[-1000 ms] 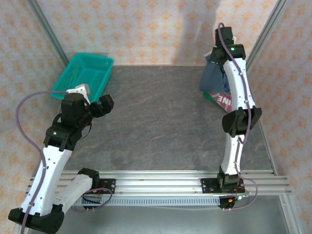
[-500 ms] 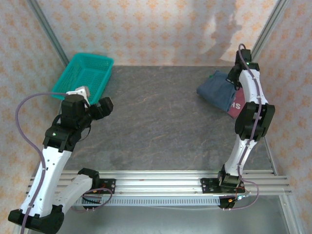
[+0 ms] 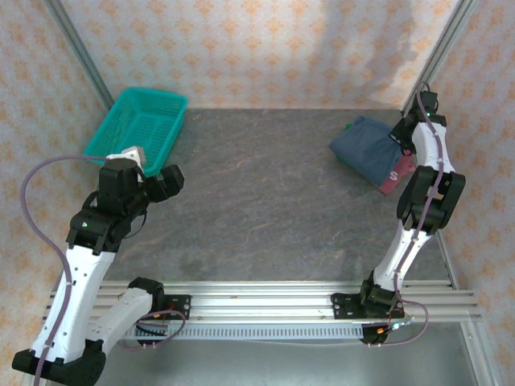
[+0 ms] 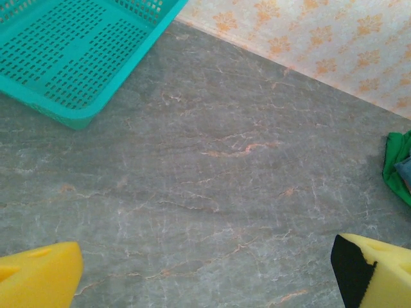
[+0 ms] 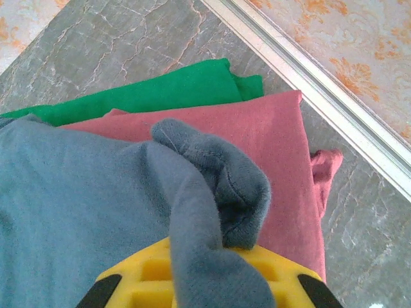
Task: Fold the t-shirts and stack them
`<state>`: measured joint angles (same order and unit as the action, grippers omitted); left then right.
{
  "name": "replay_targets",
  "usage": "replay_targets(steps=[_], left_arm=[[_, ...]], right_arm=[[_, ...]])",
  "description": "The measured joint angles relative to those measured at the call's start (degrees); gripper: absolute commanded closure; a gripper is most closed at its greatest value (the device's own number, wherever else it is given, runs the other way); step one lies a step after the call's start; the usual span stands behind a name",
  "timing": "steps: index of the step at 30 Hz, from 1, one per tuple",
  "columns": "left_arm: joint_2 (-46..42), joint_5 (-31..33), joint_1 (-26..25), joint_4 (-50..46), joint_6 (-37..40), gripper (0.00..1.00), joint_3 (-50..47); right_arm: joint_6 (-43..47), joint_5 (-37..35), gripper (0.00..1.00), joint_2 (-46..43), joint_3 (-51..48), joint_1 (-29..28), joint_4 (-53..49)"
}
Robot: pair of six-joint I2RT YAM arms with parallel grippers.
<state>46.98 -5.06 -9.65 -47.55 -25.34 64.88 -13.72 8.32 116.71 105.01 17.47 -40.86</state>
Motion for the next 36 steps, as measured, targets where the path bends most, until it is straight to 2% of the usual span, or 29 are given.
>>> replay_targets(steps=[7,9,10,11,13,14,16,19,22,24,31,33,36], left_arm=[[-0.6,1.1,0.0,-2.5,0.4,0.0,0.9],[-0.7,1.2,0.0,-3.0,0.4,0.0,0.9],[-0.8,1.3,0.0,-3.1,0.4,0.0,0.9],[-0.9,1.3,0.0,-3.2,0.4,0.0,0.9],[-0.9,1.3,0.0,-3.5,0.4,0.0,0.9],[-1.0,1.5,0.0,-3.7,0.6,0.0,0.9],[-1.1,1.6,0.0,-3.9,0.9,0.0,0.9],[-1.1,1.7,0.0,-3.9,1.3,0.0,0.9],[-1.1,2.3,0.0,-3.8,1.4,0.0,0.9],[-1.1,2.8,0.0,-3.1,1.4,0.0,0.6],[-0.9,7.9,0.1,3.7,1.6,0.0,-6.2],[-0.5,10.4,0.8,6.7,2.4,0.0,-9.4],[0.2,14.4,3.4,13.4,4.1,0.0,-15.9]], right_arm=[[0.3,0.5,1.0,5.1,2.7,1.1,-0.1],[0.5,0.5,0.96,6.4,3.8,1.3,-0.3],[0.7,0.3,0.9,7.1,4.9,1.4,-0.7],[0.9,0.1,0.8,7.9,6.3,1.4,-1.0],[1.2,-0.5,0.5,9.8,9.1,1.5,-1.2],[1.3,-0.9,0.39,10.6,10.3,1.5,-1.1],[1.3,-1.2,0.22,11.2,11.3,1.6,-1.0],[1.4,-1.2,0.12,10.4,9.6,1.8,0.8],[0.6,-1.0,0.07,4.8,0.5,1.9,5.0],[-0.3,-0.2,0.0,-0.2,-6.0,1.9,7.4],[-3.1,4.4,0.01,-22.3,-26.9,0.3,16.2],[-3.3,4.3,0.01,-30.0,-34.8,-3.0,18.7],[-2.6,2.7,0.01,-41.1,-47.8,-13.2,24.0]])
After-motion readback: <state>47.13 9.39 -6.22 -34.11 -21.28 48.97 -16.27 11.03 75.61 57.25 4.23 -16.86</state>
